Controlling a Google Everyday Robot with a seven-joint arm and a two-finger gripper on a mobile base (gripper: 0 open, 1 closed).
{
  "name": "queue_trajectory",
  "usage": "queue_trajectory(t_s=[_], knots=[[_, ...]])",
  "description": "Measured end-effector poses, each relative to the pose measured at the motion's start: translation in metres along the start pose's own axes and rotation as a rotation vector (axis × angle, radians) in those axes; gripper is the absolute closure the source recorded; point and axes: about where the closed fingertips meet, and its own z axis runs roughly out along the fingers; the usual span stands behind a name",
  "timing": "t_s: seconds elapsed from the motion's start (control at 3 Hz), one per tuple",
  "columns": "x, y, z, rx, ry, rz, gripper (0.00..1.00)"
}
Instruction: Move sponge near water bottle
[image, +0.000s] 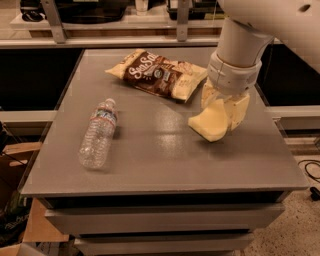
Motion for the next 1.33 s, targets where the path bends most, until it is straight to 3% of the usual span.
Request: queue_trajectory(t_s=[0.33,1.33], knots=[[-0.013,-0.015,0.001,0.011,0.015,-0.077,1.0],[-0.105,-0.088,-0.004,0.008,0.011,-0.534,1.0]])
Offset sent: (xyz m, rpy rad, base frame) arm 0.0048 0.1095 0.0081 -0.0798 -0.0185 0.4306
